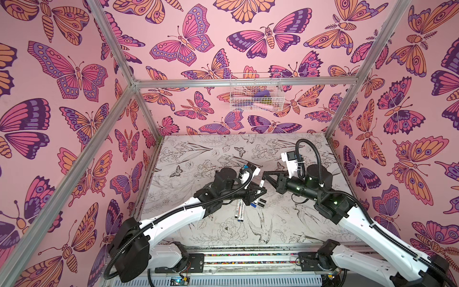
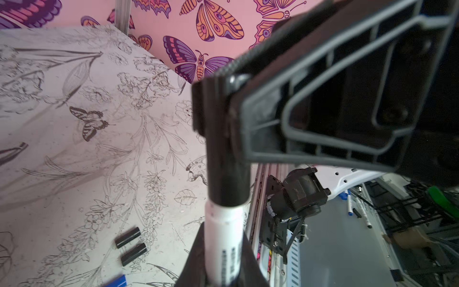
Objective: Insert the pens into the pen caps
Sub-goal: 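Push the black cap down onto the marker tip with the right gripper, then press the right gripper on the cap top and grasp the capped end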
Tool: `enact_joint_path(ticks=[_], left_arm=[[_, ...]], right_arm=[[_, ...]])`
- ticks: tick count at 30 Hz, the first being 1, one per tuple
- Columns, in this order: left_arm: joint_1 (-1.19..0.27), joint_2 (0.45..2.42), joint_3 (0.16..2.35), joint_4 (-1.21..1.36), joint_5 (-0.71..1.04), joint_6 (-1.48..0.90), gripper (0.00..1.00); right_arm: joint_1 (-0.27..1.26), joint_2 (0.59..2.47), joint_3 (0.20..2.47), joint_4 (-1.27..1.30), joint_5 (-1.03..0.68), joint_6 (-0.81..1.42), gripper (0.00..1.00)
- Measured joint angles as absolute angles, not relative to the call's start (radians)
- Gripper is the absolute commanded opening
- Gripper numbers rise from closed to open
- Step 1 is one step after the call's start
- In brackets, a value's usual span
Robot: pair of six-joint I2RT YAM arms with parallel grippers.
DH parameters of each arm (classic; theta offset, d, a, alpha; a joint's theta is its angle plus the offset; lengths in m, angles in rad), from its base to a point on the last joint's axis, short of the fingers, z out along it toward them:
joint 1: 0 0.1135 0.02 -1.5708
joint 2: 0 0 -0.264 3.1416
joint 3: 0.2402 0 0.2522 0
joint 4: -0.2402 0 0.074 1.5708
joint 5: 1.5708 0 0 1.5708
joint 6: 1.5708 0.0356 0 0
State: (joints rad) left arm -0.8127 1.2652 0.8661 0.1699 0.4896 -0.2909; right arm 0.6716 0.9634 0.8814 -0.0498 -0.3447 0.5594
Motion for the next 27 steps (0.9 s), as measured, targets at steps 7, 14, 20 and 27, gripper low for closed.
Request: enact_joint_path(ticks=[7, 14, 20, 27], left_arm=[[-0.875, 1.186, 0.809, 0.233, 0.271, -0.132, 0.0], [-0.905, 1.181, 0.751, 0.348, 0.146, -0.024, 0.0], [-0.926, 1.181, 0.729, 0.414, 0.084, 0.023, 0.0], [-0.952, 1.181, 0.707, 0.453, 0.036, 0.06, 0.0]], right_arm=[[0.714, 0.976, 0.941, -0.074, -0.344, 0.49, 0.0], [0.729, 0.993, 0.978, -0.12, -0.33, 0.439, 0.01], [0.742, 0.995, 1.005, -0.153, -0.313, 0.408, 0.03], [0.749, 0.987, 1.016, -0.192, -0.303, 0.386, 0.14]])
